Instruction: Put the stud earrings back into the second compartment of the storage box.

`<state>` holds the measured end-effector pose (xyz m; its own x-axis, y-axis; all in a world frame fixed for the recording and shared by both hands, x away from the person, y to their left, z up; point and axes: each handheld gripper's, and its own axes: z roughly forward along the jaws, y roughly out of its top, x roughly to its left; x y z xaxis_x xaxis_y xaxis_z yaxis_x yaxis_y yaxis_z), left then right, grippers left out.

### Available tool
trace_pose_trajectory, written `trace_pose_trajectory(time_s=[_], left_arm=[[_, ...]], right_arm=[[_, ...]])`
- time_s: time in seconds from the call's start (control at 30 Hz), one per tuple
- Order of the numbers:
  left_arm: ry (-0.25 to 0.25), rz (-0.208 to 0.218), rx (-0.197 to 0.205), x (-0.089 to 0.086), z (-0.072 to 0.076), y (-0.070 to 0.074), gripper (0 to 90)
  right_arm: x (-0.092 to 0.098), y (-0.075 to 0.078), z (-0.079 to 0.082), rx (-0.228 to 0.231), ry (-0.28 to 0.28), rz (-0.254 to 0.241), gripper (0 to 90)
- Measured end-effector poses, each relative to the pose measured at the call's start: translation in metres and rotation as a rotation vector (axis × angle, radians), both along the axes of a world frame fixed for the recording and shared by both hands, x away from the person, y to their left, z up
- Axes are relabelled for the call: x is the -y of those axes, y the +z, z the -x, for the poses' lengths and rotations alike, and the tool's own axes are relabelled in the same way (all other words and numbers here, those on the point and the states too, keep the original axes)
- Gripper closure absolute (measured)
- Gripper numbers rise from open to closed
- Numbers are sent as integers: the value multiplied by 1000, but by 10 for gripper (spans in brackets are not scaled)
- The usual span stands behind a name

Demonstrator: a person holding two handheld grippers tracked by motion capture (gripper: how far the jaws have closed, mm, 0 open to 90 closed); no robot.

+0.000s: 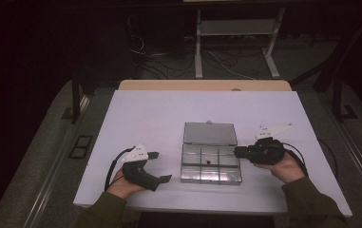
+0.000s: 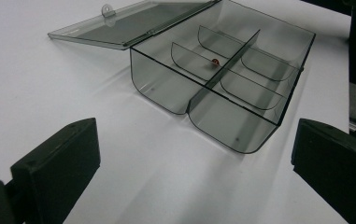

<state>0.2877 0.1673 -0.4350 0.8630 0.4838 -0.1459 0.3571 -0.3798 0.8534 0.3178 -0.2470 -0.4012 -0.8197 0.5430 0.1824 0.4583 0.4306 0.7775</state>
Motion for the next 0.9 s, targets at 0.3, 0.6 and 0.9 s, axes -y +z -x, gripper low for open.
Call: trace_pose_trajectory(time_s=[0.3,0.6,0.9], left_arm=[[17,8,-1,-1,-1,1,2],[17,16,1,0,-2,2,2],[29,12,10,2,0,2,33]], right_arm=[[-18,0,-8,-2,32,-5,787],[-40,0,-18,-7,63,-4,787],[-57,-4,-22,-10,81,11,787]])
